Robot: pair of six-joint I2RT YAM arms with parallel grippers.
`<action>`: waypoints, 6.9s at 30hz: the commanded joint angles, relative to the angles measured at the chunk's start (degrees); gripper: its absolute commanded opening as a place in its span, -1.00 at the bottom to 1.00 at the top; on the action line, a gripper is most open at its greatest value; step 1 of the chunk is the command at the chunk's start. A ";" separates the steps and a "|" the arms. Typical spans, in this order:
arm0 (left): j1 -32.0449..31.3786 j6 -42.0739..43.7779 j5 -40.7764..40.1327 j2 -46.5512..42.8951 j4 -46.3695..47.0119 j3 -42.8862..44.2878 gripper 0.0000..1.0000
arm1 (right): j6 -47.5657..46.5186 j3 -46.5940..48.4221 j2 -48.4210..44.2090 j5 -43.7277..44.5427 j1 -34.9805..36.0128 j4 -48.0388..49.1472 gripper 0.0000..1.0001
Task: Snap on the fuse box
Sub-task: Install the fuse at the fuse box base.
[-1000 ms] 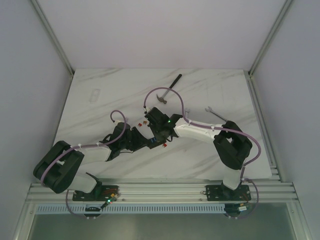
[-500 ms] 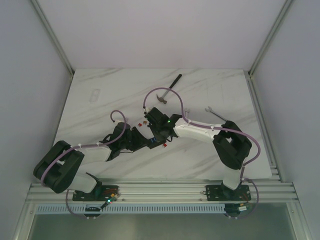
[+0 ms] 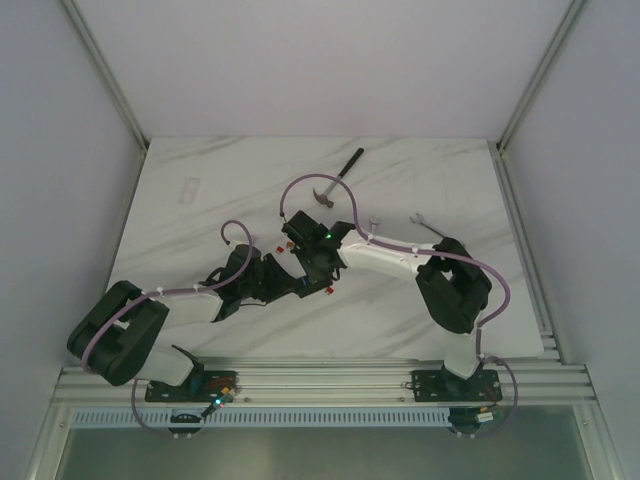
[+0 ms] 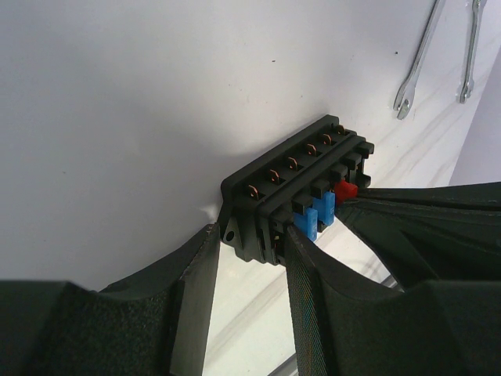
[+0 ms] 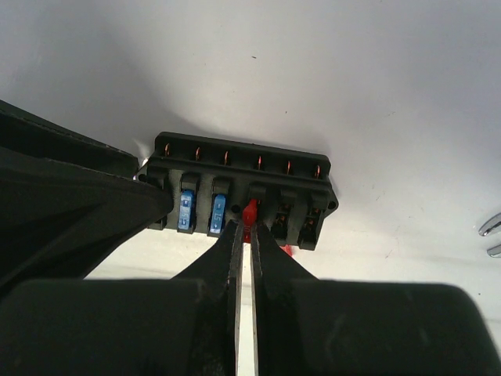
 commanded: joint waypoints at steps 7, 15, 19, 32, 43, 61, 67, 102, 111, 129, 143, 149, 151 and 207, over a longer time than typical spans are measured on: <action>-0.27 0.67 -3.41 2.59 -8.89 -1.27 -0.04 | 0.74 -8.21 8.15 2.45 -2.26 -8.69 -1.00; -0.28 0.67 -3.59 2.46 -9.06 -1.46 -0.04 | 0.05 -6.85 9.39 2.61 -2.51 -10.05 -1.00; -0.29 0.66 -3.54 2.80 -8.95 -1.28 -0.04 | -0.83 -4.68 10.67 1.60 -1.40 -10.49 -1.00; -0.29 0.76 -3.92 3.09 -8.94 -1.35 -0.04 | 0.27 -2.33 19.87 2.63 -0.50 -12.49 -1.00; -0.27 0.09 -4.35 2.27 -8.12 -2.01 -0.04 | -0.77 0.84 25.37 -1.15 1.42 -9.86 -1.00; -0.27 0.05 -3.73 0.44 -7.73 -2.46 -0.04 | 1.77 7.59 3.26 4.34 0.50 -12.59 -0.38; -0.29 0.23 -3.64 0.53 -7.82 -2.42 -0.04 | 2.47 9.17 2.22 4.91 -0.25 -12.43 -0.38; -0.25 0.76 -3.07 2.37 -7.82 -1.15 -0.04 | 1.62 8.93 9.38 -1.46 -1.16 -13.46 -1.00; -0.28 0.82 -3.13 3.06 -7.81 -1.01 -0.04 | 0.04 8.79 14.29 -2.45 -0.07 -14.45 -1.00; -0.30 0.82 -3.11 4.13 -7.73 -1.19 -0.04 | -0.50 6.58 23.89 -7.91 1.51 -10.22 -1.00; -0.29 0.34 -3.78 2.86 -7.71 -2.35 -0.04 | 1.52 -1.17 31.45 -6.31 -0.10 -5.98 -1.00; -0.32 0.21 -3.80 2.15 -7.78 -2.73 -0.04 | 2.08 -6.65 25.20 -2.55 -3.78 -5.33 -1.00; -0.33 0.15 -3.81 2.22 -7.82 -2.75 -0.04 | 1.85 -6.27 23.83 -2.15 -3.89 -6.16 -1.00; -0.29 0.72 -3.85 2.46 -8.81 -1.91 -0.03 | -1.20 9.45 12.15 -1.61 -1.28 -16.85 -1.00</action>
